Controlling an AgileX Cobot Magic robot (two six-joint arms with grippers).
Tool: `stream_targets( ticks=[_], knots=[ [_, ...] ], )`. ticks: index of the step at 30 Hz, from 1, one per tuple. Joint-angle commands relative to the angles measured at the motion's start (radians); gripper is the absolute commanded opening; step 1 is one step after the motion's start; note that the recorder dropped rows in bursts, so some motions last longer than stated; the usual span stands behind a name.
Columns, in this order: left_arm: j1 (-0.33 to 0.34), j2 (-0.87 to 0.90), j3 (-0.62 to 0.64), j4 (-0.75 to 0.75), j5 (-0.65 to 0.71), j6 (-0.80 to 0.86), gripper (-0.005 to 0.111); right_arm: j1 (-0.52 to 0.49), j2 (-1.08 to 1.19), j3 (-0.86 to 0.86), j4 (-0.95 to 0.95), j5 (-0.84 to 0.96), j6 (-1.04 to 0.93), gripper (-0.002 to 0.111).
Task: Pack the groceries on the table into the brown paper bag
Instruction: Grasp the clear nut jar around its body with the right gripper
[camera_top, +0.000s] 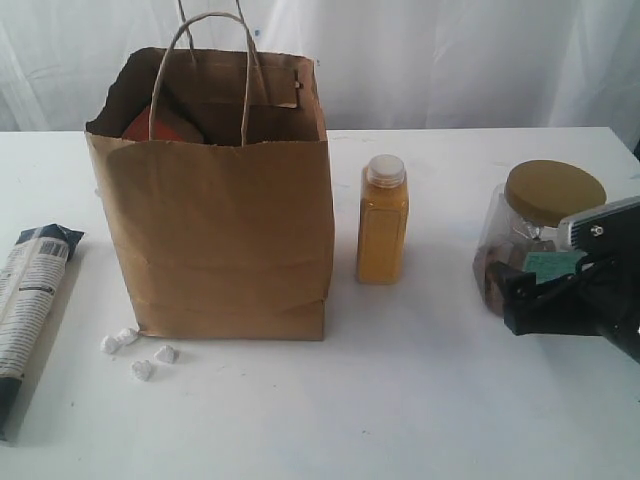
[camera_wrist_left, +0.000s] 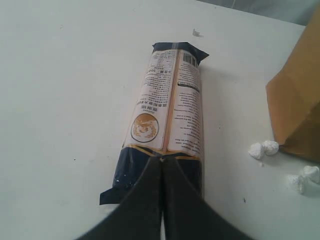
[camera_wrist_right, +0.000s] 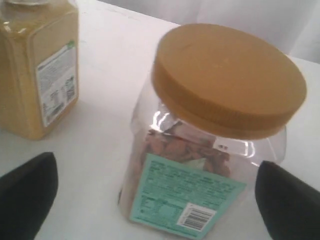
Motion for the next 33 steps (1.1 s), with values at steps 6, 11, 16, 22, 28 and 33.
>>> stream_targets(
  ticks=[6, 11, 16, 22, 28, 33],
  knots=[
    [-0.005, -0.004, 0.004, -0.002, -0.001, -0.003, 0.000, -0.004, 0.137, -0.046, 0.075, -0.065, -0.035, 0.105],
    [-0.005, -0.004, 0.004, -0.002, -0.001, -0.003, 0.000, -0.004, 0.196, -0.087, 0.077, -0.101, -0.035, 0.105],
    [-0.005, -0.004, 0.004, -0.002, -0.001, -0.003, 0.000, -0.004, 0.253, -0.140, 0.077, -0.113, -0.025, 0.105],
    [-0.005, -0.004, 0.004, -0.002, -0.001, -0.003, 0.000, -0.004, 0.328, -0.189, 0.028, -0.125, 0.057, 0.105],
    [-0.005, -0.004, 0.004, -0.002, -0.001, -0.003, 0.000, -0.004, 0.385, -0.217, 0.028, -0.176, 0.064, 0.104],
    [-0.005, -0.004, 0.004, -0.002, -0.001, -0.003, 0.000, -0.004, 0.388, -0.232, 0.035, -0.186, 0.079, 0.095]
  ],
)
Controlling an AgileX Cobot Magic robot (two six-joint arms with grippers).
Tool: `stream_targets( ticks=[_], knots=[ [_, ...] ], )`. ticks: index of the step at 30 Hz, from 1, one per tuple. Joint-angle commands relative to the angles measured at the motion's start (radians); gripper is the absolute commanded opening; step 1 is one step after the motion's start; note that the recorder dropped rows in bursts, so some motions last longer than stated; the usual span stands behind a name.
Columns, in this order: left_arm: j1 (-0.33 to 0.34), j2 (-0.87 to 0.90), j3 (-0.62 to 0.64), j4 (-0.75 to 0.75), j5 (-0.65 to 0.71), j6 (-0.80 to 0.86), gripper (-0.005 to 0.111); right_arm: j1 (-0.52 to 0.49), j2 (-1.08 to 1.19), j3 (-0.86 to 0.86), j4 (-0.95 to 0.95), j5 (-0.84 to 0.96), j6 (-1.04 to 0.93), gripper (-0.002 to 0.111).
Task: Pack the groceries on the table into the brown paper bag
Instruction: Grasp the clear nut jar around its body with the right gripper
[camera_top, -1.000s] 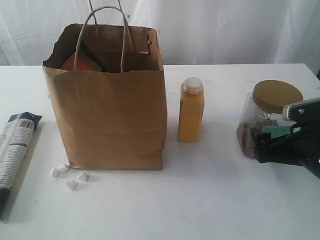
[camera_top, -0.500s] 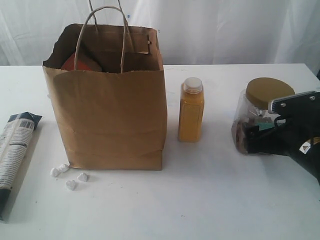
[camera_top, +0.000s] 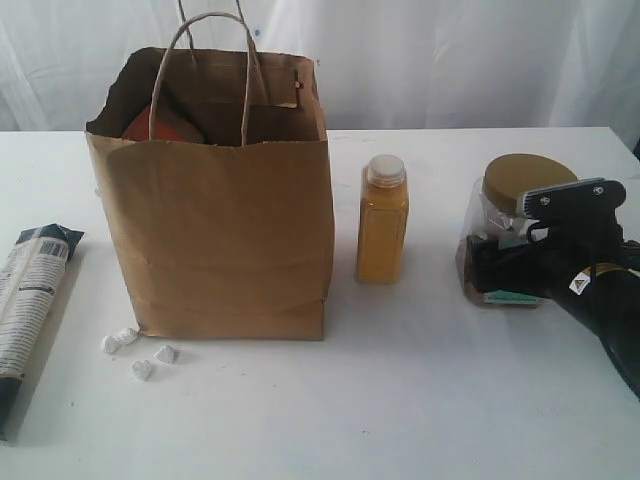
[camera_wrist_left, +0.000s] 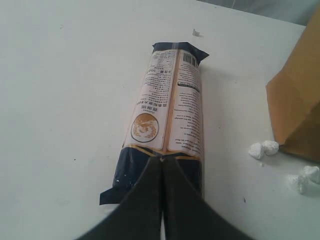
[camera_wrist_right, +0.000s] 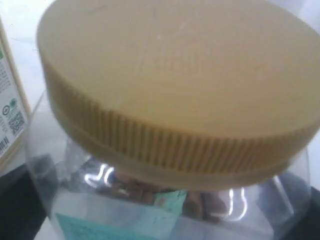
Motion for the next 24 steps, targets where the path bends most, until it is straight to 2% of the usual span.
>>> stream_targets(
  ticks=[1, 5, 7, 12, 15, 17, 24],
  knots=[
    [-0.005, -0.004, 0.004, -0.002, -0.001, -0.003, 0.000, -0.004, 0.003, -0.017, 0.000, -0.026, 0.012, 0.090],
    [-0.005, -0.004, 0.004, -0.002, -0.001, -0.003, 0.000, -0.004, 0.003, -0.024, 0.085, -0.013, 0.012, 0.070],
    [-0.005, -0.004, 0.004, -0.002, -0.001, -0.003, 0.000, -0.004, 0.003, -0.024, 0.121, 0.012, 0.016, 0.056],
    [-0.005, -0.004, 0.004, -0.002, -0.001, -0.003, 0.000, -0.004, 0.003, -0.024, 0.123, 0.127, 0.041, 0.020],
    [-0.005, -0.004, 0.004, -0.002, -0.001, -0.003, 0.000, -0.004, -0.008, -0.024, 0.121, 0.197, 0.103, 0.005],
    [-0.005, -0.004, 0.004, -0.002, -0.001, -0.003, 0.000, -0.004, -0.035, -0.024, 0.121, 0.238, 0.119, 0.000],
    [-0.005, -0.004, 0.004, -0.002, -0.001, -0.003, 0.000, -0.004, -0.283, -0.028, 0.119, 0.395, 0.108, 0.000]
  ],
)
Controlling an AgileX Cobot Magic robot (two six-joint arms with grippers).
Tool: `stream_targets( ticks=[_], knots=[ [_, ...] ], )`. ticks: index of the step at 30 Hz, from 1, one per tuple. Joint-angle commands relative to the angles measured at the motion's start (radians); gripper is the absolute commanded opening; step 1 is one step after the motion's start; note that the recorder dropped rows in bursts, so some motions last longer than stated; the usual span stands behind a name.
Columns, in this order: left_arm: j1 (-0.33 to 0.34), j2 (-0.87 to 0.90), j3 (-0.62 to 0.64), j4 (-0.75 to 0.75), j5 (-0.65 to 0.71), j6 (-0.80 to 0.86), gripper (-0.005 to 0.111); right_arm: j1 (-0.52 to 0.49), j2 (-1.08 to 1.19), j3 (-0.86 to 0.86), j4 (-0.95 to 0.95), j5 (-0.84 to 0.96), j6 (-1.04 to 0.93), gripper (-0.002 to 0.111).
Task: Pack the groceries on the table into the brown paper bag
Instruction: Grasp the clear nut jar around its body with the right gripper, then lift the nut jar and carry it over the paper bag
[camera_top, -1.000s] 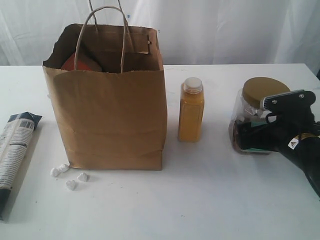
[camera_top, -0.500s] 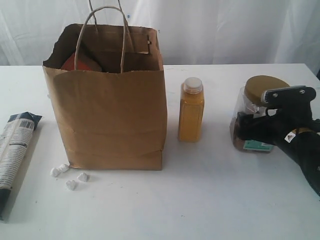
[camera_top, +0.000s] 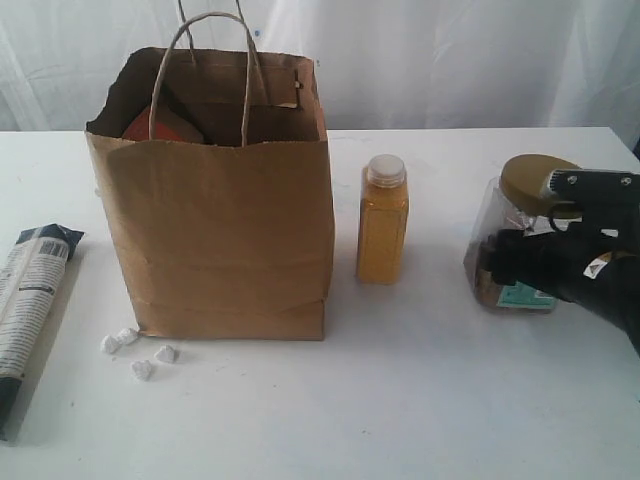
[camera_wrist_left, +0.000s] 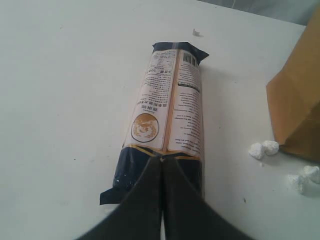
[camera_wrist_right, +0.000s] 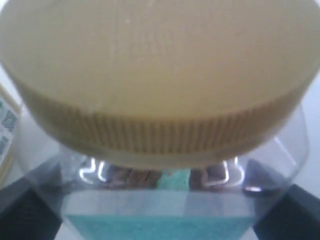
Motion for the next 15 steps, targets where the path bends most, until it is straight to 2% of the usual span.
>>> stream_targets(
  ticks=[1, 7, 15],
  knots=[
    [-0.005, -0.004, 0.004, -0.002, -0.001, -0.003, 0.000, -0.004, -0.178, -0.001, 0.002, 0.118, 0.004, 0.000],
    [-0.005, -0.004, 0.004, -0.002, -0.001, -0.003, 0.000, -0.004, -0.354, -0.009, 0.002, 0.320, -0.086, 0.000],
    [-0.005, -0.004, 0.004, -0.002, -0.001, -0.003, 0.000, -0.004, -0.495, -0.009, 0.002, 0.559, -0.088, 0.000]
  ],
)
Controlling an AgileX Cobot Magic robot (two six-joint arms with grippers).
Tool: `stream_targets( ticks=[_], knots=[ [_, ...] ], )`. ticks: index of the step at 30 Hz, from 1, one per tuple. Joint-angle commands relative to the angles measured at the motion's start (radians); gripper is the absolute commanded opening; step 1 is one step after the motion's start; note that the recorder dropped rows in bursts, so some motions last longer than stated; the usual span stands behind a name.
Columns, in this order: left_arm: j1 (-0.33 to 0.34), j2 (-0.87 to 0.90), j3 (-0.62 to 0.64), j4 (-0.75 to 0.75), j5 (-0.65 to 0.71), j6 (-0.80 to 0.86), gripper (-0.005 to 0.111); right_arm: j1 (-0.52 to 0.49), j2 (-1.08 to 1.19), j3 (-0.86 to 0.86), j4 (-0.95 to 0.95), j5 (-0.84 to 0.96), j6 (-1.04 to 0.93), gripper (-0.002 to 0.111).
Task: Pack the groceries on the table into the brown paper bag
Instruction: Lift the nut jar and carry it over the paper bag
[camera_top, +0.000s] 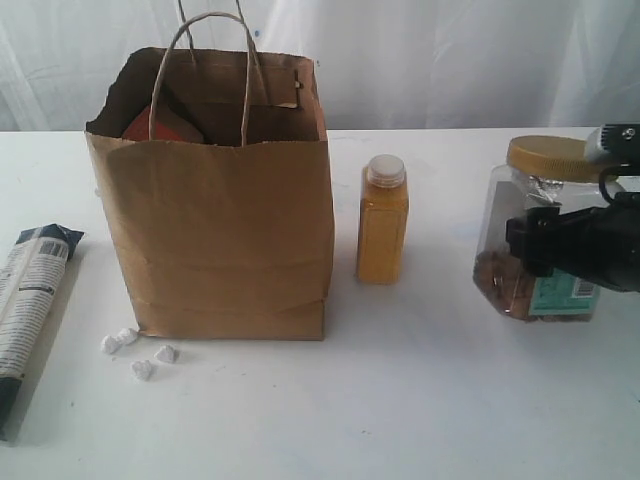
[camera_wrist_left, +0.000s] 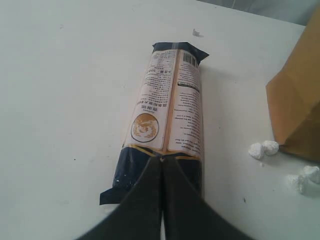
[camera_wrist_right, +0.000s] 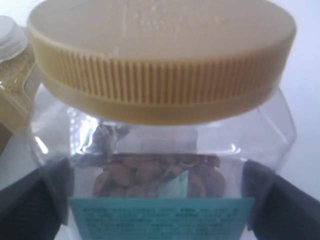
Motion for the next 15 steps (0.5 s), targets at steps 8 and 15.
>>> stream_targets(
  ticks=[8, 15],
  knots=[
    [-0.005, -0.004, 0.004, -0.002, -0.001, -0.003, 0.000, -0.004, -0.140, -0.138, 0.002, 0.481, -0.063, 0.000],
    [-0.005, -0.004, 0.004, -0.002, -0.001, -0.003, 0.000, -0.004, -0.136, -0.424, 0.006, 0.744, -0.098, 0.000]
  ],
)
